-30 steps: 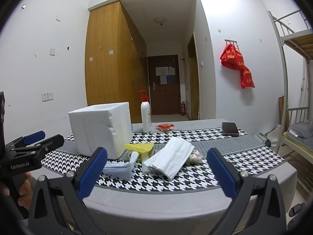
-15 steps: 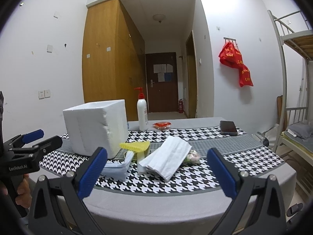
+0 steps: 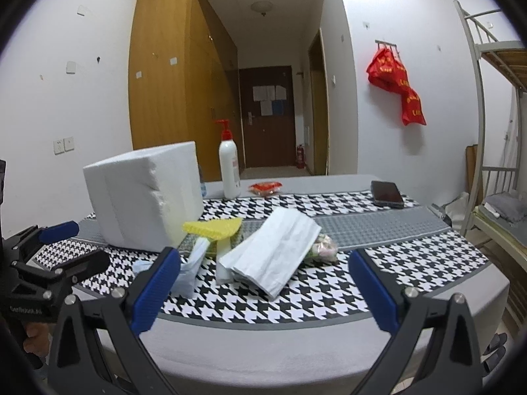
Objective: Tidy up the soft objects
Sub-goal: 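Lower the left gripper onto the blue face mask and close it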
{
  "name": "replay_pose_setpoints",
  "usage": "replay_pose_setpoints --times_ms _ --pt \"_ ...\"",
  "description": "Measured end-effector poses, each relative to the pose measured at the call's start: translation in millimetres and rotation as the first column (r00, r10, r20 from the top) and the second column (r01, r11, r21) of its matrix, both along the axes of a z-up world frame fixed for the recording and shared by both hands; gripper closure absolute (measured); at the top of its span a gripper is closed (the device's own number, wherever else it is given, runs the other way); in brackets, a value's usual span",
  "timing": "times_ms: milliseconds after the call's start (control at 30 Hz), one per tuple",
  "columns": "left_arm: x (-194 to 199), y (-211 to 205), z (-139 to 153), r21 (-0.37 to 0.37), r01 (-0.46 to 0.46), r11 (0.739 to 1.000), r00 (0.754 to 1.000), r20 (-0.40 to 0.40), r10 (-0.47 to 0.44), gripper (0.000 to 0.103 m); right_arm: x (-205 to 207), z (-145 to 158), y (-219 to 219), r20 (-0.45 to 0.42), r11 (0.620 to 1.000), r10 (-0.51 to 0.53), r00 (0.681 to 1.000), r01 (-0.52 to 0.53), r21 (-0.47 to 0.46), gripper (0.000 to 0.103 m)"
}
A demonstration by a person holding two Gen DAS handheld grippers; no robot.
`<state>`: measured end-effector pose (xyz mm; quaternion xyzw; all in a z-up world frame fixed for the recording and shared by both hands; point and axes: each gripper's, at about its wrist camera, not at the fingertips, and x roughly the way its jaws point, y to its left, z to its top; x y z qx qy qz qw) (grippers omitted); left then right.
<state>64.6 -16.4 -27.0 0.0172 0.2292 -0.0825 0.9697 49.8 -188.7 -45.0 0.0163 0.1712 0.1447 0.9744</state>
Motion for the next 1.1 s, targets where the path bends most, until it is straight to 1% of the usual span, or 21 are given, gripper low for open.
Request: replay_pose_setpoints --times_ms 200,400,467,567,733,867,967,1033,1100 --pt "22.0 2.0 -8.1 0.01 0.021 1.0 0.998 -0.061 -0.021 0.001 16.5 -9.4 -2.4 -0.052 1.0 -0.016 0.999 0.016 0.001 0.0" --pt "36.7 -12.1 -12.8 0.027 0.07 0.997 0.992 -0.107 -0.067 0.001 28.0 -18.1 -2.0 -0.082 1.0 -0.018 0.996 0.018 -0.004 0.0" --pt "44.2 -16.9 -15.4 0.042 0.073 0.996 0.99 -0.125 -0.067 0.001 33.3 -21.3 -3.2 -0.097 1.0 -0.025 0.995 0.024 -0.006 0.0" --pt "55.2 -20.4 -19.8 0.046 0.075 0.996 0.984 -0.162 -0.066 0.001 41.6 -25.9 -5.9 -0.121 0.999 -0.034 0.992 0.033 -0.008 0.0" --pt "65.8 -26.8 -24.3 0.074 0.082 0.994 0.981 -0.184 -0.067 0.002 53.6 -30.7 -10.3 -0.147 0.999 -0.041 0.988 0.04 -0.013 0.0" --pt "76.2 -33.9 -27.1 0.097 0.091 0.991 0.975 -0.211 -0.069 0.008 59.9 -33.1 -13.4 -0.164 0.999 -0.038 0.986 0.038 -0.003 0.0" --pt "83.4 -38.5 -31.6 0.116 0.098 0.988 0.97 -0.234 -0.068 0.016 62.0 -34.8 -13.8 -0.172 1.0 -0.031 0.985 0.031 0.0 0.0" --pt "88.3 -39.6 -35.4 0.125 0.086 0.988 0.966 -0.252 -0.052 0.025 63.6 -35.9 -13.9 -0.177 1.0 -0.03 0.984 0.031 -0.002 0.0" --pt "94.1 -38.9 -39.7 0.135 0.074 0.988 0.961 -0.274 -0.034 0.03 65.1 -37.2 -14.8 -0.184 1.0 -0.027 0.983 0.027 0.0 0.0"
